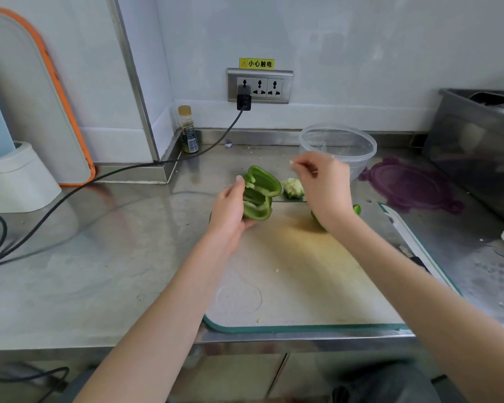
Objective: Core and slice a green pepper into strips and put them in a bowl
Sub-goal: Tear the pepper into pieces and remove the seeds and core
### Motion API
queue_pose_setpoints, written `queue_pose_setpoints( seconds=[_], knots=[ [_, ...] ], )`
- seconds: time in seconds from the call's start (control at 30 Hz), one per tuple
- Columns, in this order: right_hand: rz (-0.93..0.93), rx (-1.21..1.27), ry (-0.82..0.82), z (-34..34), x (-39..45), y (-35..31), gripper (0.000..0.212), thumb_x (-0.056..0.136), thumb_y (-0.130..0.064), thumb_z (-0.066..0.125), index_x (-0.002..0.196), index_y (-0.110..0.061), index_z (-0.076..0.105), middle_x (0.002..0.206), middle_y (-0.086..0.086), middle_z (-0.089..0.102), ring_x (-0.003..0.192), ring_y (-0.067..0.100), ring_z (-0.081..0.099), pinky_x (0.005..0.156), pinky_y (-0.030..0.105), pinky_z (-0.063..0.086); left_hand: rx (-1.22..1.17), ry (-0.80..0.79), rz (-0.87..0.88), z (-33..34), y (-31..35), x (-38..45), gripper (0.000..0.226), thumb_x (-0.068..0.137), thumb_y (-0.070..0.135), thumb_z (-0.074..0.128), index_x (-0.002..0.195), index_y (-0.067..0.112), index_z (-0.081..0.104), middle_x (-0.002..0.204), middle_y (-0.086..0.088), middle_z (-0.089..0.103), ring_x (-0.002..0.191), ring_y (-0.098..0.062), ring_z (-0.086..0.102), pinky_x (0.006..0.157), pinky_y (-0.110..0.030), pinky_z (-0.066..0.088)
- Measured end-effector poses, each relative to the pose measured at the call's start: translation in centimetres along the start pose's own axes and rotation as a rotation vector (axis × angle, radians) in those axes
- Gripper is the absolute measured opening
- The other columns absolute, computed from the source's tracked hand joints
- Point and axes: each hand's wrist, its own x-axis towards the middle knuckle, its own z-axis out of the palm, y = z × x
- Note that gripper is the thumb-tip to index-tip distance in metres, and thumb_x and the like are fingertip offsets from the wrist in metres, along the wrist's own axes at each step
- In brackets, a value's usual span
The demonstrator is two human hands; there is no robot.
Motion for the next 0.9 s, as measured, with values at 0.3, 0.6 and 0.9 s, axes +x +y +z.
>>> queue_pose_setpoints(
  seconds=[0.3, 0.6, 0.9],
  knots=[
    [0.083, -0.128, -0.53, 1.4, -0.5, -1.8, 0.043, 0.091, -0.035, 0.057, 0.126, -0.013, 0.044, 0.107, 0.002, 0.058, 0.09, 0.02, 0.062, 0.071, 0.025, 0.045, 0.328, -0.04, 0.236, -0.4, -0.6, -0.1, 0.019, 0.094, 0.043, 0.05, 0.092, 0.026, 0.06, 0.1, -0.003, 0.067, 0.096, -0.022, 0.065, 0.085, -0.047, 0.055],
    [0.155, -0.145, -0.787, 1.7, 0.2, -1.7, 0.015, 0.094, -0.015, 0.049, 0.099, -0.002, 0.054, 0.073, 0.014, 0.067, 0.057, 0.025, 0.066, 0.047, 0.025, 0.054, 0.731, -0.051, 0.576, -0.9, -1.6, 0.1, 0.019, 0.093, 0.037, 0.053, 0.084, 0.022, 0.058, 0.08, 0.003, 0.063, 0.077, -0.016, 0.06, 0.064, -0.033, 0.046],
    [0.098, -0.045, -0.89, 1.3, 0.2, -0.9, 0.016, 0.098, -0.019, 0.045, 0.087, -0.008, 0.044, 0.059, 0.003, 0.053, 0.045, 0.015, 0.046, 0.044, 0.023, 0.041, 0.755, -0.092, 0.544, -1.1, -1.4, 0.0, 0.029, 0.093, 0.036, 0.055, 0.066, 0.024, 0.049, 0.061, 0.007, 0.049, 0.06, -0.013, 0.046, 0.055, -0.03, 0.034]
  ],
)
